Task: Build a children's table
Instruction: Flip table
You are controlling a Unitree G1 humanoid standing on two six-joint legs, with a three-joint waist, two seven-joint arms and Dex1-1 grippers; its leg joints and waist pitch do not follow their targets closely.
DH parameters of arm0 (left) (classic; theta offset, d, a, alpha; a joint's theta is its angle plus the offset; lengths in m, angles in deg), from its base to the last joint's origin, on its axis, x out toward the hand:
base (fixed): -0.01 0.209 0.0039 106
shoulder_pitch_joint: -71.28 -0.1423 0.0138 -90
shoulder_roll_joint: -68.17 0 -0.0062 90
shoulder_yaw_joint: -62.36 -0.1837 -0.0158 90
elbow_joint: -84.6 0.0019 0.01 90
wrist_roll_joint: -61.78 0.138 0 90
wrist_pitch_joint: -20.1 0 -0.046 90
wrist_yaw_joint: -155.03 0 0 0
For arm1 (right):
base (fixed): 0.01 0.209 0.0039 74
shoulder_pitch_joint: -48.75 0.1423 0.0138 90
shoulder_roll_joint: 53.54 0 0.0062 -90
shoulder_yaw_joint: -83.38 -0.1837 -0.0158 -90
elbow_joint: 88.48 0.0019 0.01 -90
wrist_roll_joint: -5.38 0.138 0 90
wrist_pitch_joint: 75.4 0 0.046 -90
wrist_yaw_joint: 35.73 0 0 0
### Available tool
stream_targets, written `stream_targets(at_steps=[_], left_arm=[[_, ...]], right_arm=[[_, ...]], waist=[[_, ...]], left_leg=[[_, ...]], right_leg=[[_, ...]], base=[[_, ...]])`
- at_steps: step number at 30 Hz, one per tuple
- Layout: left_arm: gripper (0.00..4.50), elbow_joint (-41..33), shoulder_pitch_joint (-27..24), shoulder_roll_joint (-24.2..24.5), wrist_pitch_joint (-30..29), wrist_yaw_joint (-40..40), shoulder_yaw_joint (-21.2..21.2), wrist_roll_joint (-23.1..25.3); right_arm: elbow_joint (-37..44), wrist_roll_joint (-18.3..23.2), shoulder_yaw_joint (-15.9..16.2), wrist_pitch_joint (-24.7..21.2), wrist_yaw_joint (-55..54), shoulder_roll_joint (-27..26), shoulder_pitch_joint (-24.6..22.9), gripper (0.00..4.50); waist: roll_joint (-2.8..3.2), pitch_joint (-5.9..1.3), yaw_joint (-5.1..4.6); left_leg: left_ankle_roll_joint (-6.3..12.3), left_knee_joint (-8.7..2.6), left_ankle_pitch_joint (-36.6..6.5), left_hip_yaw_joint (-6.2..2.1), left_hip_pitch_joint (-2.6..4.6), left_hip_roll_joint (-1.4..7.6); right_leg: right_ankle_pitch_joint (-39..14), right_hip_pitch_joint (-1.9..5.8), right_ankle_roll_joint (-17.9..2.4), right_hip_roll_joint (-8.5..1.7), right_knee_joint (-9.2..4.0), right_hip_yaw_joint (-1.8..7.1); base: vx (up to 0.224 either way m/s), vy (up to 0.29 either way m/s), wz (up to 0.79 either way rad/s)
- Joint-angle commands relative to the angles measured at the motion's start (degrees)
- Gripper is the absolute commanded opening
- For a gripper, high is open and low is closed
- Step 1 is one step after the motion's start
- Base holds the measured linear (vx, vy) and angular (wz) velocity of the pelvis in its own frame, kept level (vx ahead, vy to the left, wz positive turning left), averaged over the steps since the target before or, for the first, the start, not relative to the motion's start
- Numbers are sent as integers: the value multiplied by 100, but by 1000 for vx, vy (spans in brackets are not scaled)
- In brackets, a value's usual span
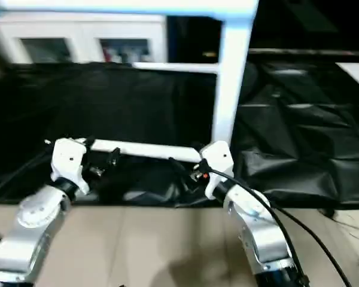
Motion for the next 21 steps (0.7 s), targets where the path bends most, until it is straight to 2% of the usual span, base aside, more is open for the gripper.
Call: stream_targets(at_steps=[1,2,3,4,6,7,8,9,10,11,14,15,17,18,19,20,21], left_arm=[[346,180,365,206,532,139,-85,487],[346,271,510,339,691,174,-144,681],[346,372,666,506,897,221,-250,940],[346,503,891,710,1130,310,-380,1262],[346,723,1323,970,1423,550,-501,1686],[346,847,1587,1085,1515,759,-521,1901],[346,849,1591,1086,1517,763,-521,1905],[346,1067,1921,1219,1707,952,-523,2092],[346,1130,2003,1254,1762,1005,-522,2141],[346,1277,2173,1313,1919,1094,-504,2198],[346,1544,2529,1462,2257,1221,-505,2355],[346,1544,2529,1462,2257,1221,-505,2355],[346,1830,2992,1554,2553,1451,-568,2583],[346,1966,3196,1586,2678,1550,-618,2688],[346,1966,3196,1586,2678,1550,-618,2688],[346,2150,3382,1598,2785,1558,-697,2744],[346,2415,3584,1591,2860,1526,-792,2778]], right_arm=[[-56,-90,22,110,51,0,105,374],[-82,-112,34,134,61,2,133,374],[-118,-128,41,179,71,4,168,374],[-167,-136,42,224,81,-2,212,374],[-249,-154,57,348,108,-9,299,374],[-286,-99,57,470,191,-32,352,374],[-286,-98,57,472,193,-32,353,374],[-306,-4,44,593,312,-58,401,374],[-306,22,39,620,344,-65,411,374],[-307,85,28,651,417,-77,434,374],[-332,144,33,709,544,-66,478,374],[-332,144,33,709,544,-66,478,374],[-408,117,38,771,546,-84,515,374],[-443,101,36,804,536,-99,528,374],[-443,101,36,804,536,-99,528,374],[-472,90,36,839,526,-113,539,374],[-494,71,45,869,511,-128,551,374]], waist=[[17,-242,-21],[21,-263,-23],[-23,-271,-21],[-26,-273,-11],[1,-266,-12],[6,-284,-15],[1,-279,-17],[-4,-292,-11],[-4,-294,-3],[24,-306,-5],[-6,-349,4],[1,-338,13],[1,-400,34],[-1,-428,50],[-2,-472,59],[-8,-487,64],[8,-516,92]], left_leg=[[-37,-669,-2154,-179,104,358],[-44,-673,-2003,-185,86,372],[-16,-703,-1754,-187,30,390],[13,-709,-1595,-190,-6,396],[-3,-692,-1614,-171,21,380],[-33,-685,-1556,-176,15,378],[-29,-683,-1533,-174,-4,375],[-23,-676,-1462,-176,-16,377],[-7,-673,-1536,-174,-12,367],[-19,-668,-1560,-182,-19,366],[-33,-673,-1389,-183,-65,390],[-8,-673,-1353,-176,-76,383],[12,-624,-1114,-148,-86,381],[53,-589,-909,-133,-85,371],[114,-539,-552,-114,-107,361],[150,-522,-278,-119,-149,360],[235,-479,175,-114,-182,355]], right_leg=[[-3566,75,-289,-454,-646,226],[-3402,110,-313,-477,-623,226],[-3134,165,-351,-485,-622,209],[-2962,165,-416,-491,-592,216],[-3052,117,-422,-482,-603,223],[-3006,133,-454,-495,-574,225],[-2991,136,-450,-492,-578,222],[-2896,148,-498,-505,-556,228],[-2862,125,-530,-492,-552,230],[-2806,136,-556,-502,-524,235],[-2178,164,-736,-498,-437,251],[-2137,149,-753,-481,-448,247],[-1578,150,-928,-475,-375,268],[-1194,123,-1024,-445,-330,267],[-644,155,-1148,-448,-266,263],[-294,195,-1225,-459,-217,254],[292,209,-1305,-447,-147,233]], base=[[-71,-17,3],[-71,-17,3],[-57,-13,0],[0,0,0],[0,0,0],[0,0,0],[0,0,0],[0,0,0],[0,0,0],[0,0,0],[0,0,0],[0,0,0],[54,-10,6],[67,-19,9],[68,-21,8],[68,-21,8],[65,-13,2]])
